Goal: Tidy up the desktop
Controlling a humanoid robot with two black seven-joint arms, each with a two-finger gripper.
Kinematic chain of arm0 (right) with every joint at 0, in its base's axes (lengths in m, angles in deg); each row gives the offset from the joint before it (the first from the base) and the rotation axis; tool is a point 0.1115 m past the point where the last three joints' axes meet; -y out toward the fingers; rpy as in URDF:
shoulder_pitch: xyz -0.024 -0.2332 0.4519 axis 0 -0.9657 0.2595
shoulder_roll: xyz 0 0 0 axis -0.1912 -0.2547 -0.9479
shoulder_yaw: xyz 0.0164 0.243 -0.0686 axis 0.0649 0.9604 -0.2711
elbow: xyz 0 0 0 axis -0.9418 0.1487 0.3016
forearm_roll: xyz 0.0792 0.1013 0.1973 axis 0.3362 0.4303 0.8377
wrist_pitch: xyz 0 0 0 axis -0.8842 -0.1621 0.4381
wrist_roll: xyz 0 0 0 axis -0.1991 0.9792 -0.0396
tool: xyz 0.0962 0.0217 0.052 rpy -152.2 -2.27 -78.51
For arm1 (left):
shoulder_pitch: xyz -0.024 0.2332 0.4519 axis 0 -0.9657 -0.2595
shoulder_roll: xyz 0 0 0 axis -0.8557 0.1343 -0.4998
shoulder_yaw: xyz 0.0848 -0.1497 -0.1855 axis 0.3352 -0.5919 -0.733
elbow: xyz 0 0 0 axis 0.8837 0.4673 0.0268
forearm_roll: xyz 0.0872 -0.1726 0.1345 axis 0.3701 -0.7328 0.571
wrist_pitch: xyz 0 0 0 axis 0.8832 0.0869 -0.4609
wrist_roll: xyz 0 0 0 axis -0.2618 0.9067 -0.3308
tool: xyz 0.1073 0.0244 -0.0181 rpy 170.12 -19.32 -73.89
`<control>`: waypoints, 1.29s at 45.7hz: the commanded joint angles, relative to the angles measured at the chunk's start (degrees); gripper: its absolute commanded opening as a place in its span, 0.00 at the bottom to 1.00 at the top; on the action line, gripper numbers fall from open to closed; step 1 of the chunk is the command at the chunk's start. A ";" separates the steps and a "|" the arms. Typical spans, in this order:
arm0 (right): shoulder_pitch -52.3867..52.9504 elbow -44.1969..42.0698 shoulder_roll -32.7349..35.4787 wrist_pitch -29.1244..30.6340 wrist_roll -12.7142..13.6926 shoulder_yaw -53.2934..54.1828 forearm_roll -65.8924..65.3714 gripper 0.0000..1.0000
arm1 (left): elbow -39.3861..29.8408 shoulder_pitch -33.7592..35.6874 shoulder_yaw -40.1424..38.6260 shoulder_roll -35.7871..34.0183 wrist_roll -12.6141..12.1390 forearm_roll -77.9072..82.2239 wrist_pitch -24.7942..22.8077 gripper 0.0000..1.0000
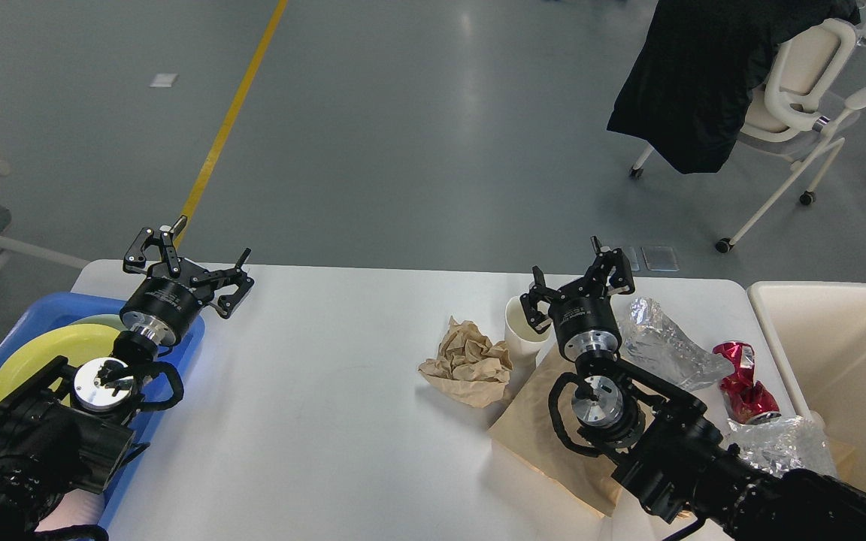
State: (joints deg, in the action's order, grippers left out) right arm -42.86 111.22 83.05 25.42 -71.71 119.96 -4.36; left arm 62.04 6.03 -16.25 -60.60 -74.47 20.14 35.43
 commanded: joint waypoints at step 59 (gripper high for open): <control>0.00 0.09 0.00 0.00 0.00 0.01 0.00 1.00 | 0.18 -3.18 -0.78 1.57 7.87 -0.64 -5.08 1.00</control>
State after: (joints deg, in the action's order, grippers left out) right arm -42.86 111.22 83.05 25.42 -71.71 119.97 -4.36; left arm 62.23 2.85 -17.03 -59.03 -66.59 19.51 30.35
